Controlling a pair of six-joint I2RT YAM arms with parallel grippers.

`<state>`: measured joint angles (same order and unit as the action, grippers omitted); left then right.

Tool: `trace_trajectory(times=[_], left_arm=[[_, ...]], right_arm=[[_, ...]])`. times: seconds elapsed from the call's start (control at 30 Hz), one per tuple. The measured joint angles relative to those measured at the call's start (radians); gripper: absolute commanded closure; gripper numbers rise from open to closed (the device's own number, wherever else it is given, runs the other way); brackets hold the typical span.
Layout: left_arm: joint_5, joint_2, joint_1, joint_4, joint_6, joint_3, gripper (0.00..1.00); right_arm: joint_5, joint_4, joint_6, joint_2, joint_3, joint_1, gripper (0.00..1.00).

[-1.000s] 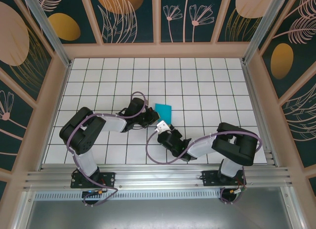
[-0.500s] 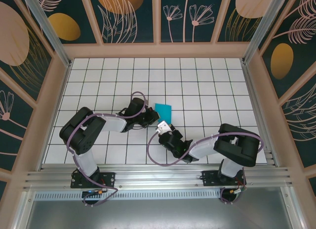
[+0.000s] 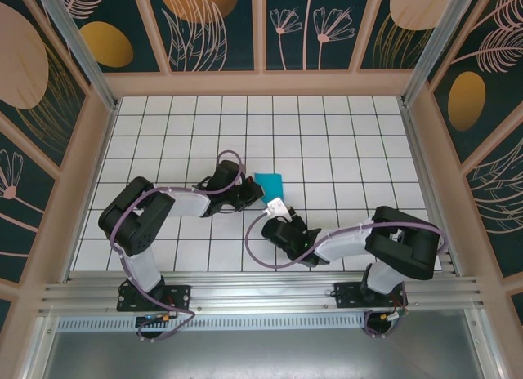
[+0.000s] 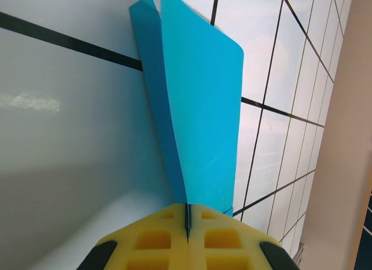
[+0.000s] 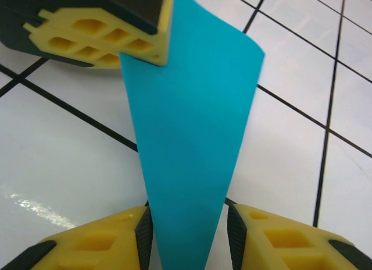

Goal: Fold a paper plane with a square sheet of paper (pick it up from the middle)

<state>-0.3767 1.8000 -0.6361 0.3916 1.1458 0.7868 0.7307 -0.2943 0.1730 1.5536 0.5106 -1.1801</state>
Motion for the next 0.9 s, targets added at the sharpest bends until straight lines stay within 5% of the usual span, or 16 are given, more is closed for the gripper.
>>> trace_trajectory(times=[0.9], left_arm=[[-0.008, 0.002, 0.000, -0.048, -0.019, 0.042, 0.99]], right_arm=[[0.016, 0.085, 0.133, -0.066, -0.006, 0.010, 0.55]])
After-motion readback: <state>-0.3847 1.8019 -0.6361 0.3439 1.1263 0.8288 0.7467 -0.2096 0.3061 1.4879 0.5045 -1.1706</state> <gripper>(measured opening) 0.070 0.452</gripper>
